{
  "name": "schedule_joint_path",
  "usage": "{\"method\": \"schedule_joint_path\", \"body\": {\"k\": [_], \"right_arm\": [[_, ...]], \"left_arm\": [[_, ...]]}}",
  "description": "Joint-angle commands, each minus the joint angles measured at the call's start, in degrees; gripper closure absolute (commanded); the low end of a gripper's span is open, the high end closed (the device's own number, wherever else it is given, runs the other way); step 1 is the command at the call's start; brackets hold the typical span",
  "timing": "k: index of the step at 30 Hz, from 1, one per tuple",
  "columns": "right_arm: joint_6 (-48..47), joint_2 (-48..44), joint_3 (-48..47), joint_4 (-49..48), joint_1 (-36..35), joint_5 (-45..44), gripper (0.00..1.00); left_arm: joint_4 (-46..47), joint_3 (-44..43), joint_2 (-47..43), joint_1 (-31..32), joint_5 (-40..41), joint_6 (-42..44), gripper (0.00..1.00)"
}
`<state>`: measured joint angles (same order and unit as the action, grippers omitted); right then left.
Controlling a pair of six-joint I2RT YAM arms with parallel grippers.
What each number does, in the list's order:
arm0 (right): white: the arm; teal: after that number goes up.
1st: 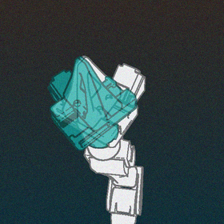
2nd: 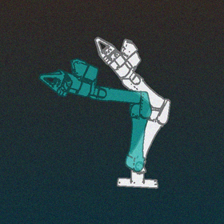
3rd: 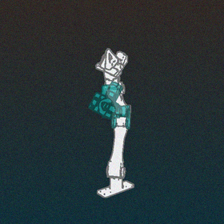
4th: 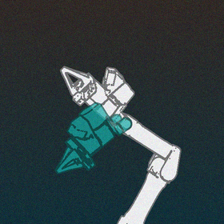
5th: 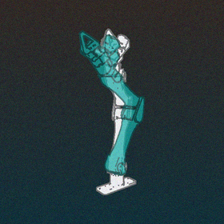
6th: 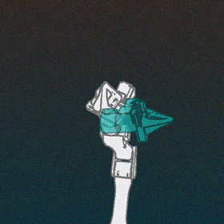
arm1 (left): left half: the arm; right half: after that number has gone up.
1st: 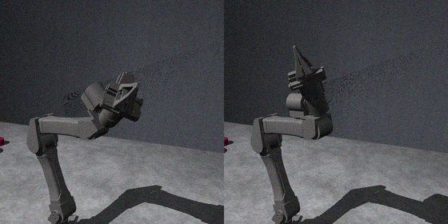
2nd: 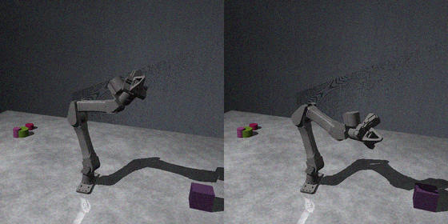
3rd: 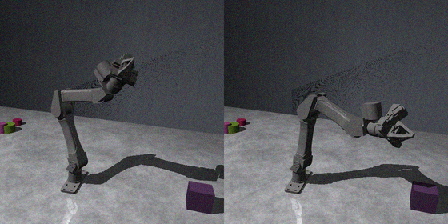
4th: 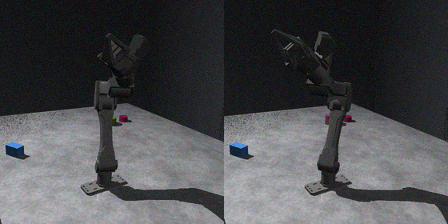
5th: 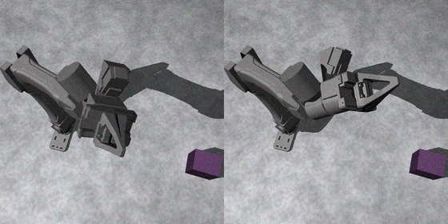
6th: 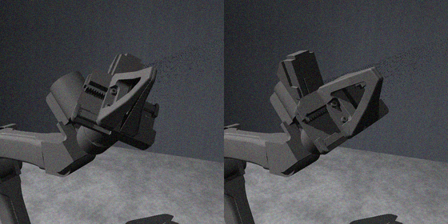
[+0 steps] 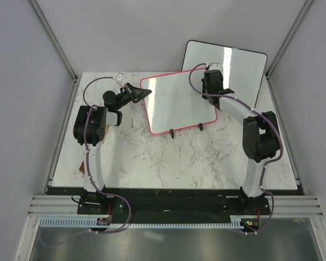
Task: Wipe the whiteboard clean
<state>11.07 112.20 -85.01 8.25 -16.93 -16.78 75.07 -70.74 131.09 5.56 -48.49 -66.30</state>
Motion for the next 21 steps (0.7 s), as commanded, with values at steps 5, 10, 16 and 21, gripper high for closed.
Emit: {"method": "schedule_joint_path", "body": {"k": [5, 10, 16, 21], "right_arm": [[-2.90, 12.59, -7.97, 11.78, -10.66, 14.48, 1.00], [-3.25, 17.34, -14.03, 12.84, -15.76, 19.75, 1.00], [-1.49, 18.14, -13.78, 14.25, -14.46, 13.53, 1.00], [1.67, 13.14, -6.60, 12.68, -8.04, 10.98, 1.00]], "left_arm": [[17.22, 0.08, -0.22, 2.17, -12.16, 8.03, 0.98], [17.31, 0.08, -0.13, 2.17, -12.15, 7.94, 0.98], [17.48, 0.16, -0.13, 2.17, -12.15, 7.94, 0.98], [17.48, 0.16, -0.22, 2.17, -12.15, 7.94, 0.98]]}}
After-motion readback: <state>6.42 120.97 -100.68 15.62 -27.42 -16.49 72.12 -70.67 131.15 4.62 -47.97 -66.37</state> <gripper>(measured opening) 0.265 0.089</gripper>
